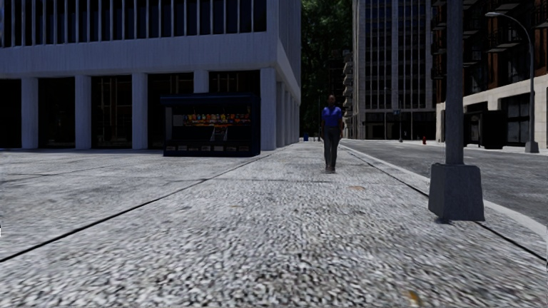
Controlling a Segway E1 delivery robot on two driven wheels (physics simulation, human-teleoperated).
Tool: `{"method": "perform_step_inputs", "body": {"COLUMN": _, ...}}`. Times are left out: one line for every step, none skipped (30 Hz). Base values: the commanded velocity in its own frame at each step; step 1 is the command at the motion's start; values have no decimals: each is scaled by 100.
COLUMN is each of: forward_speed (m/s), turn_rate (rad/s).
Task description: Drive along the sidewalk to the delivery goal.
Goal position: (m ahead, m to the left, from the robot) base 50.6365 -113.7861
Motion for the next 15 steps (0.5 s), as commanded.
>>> {"method": "perform_step_inputs", "body": {"forward_speed": 123, "turn_rate": 44}}
{"method": "perform_step_inputs", "body": {"forward_speed": 123, "turn_rate": 45}}
{"method": "perform_step_inputs", "body": {"forward_speed": 123, "turn_rate": 46}}
{"method": "perform_step_inputs", "body": {"forward_speed": 123, "turn_rate": 46}}
{"method": "perform_step_inputs", "body": {"forward_speed": 122, "turn_rate": 47}}
{"method": "perform_step_inputs", "body": {"forward_speed": 122, "turn_rate": 47}}
{"method": "perform_step_inputs", "body": {"forward_speed": 122, "turn_rate": 47}}
{"method": "perform_step_inputs", "body": {"forward_speed": 122, "turn_rate": 47}}
{"method": "perform_step_inputs", "body": {"forward_speed": 122, "turn_rate": 47}}
{"method": "perform_step_inputs", "body": {"forward_speed": 122, "turn_rate": 47}}
{"method": "perform_step_inputs", "body": {"forward_speed": 122, "turn_rate": 47}}
{"method": "perform_step_inputs", "body": {"forward_speed": 122, "turn_rate": 47}}
{"method": "perform_step_inputs", "body": {"forward_speed": 122, "turn_rate": 47}}
{"method": "perform_step_inputs", "body": {"forward_speed": 122, "turn_rate": 47}}
{"method": "perform_step_inputs", "body": {"forward_speed": 122, "turn_rate": 47}}
